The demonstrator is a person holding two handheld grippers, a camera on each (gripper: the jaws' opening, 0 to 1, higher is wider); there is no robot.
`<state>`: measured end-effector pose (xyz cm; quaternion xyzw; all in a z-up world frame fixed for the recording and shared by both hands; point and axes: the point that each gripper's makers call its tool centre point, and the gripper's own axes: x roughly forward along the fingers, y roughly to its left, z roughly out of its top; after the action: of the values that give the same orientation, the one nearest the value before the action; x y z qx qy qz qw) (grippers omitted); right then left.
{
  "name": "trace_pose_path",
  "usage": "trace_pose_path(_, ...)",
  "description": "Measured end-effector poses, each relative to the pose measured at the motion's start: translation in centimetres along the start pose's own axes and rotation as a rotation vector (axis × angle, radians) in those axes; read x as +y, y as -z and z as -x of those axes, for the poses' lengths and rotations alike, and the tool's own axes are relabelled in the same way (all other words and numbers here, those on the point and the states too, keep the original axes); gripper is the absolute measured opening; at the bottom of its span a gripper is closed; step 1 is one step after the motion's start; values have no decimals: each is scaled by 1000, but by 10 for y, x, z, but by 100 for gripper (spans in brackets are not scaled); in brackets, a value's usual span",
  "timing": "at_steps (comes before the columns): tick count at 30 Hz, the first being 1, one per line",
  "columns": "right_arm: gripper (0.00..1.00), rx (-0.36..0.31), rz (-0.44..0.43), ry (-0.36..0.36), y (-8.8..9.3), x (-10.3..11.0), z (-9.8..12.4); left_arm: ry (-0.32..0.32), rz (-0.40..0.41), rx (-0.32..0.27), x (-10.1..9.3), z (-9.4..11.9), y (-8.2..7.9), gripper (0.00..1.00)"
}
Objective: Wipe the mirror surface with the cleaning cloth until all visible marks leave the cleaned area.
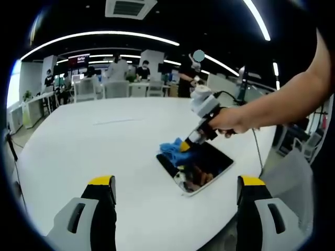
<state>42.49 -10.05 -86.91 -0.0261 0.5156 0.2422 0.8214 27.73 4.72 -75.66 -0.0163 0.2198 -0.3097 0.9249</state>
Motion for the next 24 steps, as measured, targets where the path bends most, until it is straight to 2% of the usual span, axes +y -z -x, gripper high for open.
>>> trace_pose_path(6, 0, -7, -3, 10, 1, 3, 1, 5, -3, 7, -2, 0, 1, 96)
trace_pose_path(10, 0, -18, -43, 11, 2, 3, 3, 7, -3, 10, -2, -1, 2, 96)
trace_pose_path(13, 0, -10, -17, 21, 6, 7, 6, 7, -4, 11, -2, -1, 2, 96)
trace_pose_path(24, 0, -17, -8, 7, 21, 12, 9, 8, -6, 10, -2, -2, 2, 96)
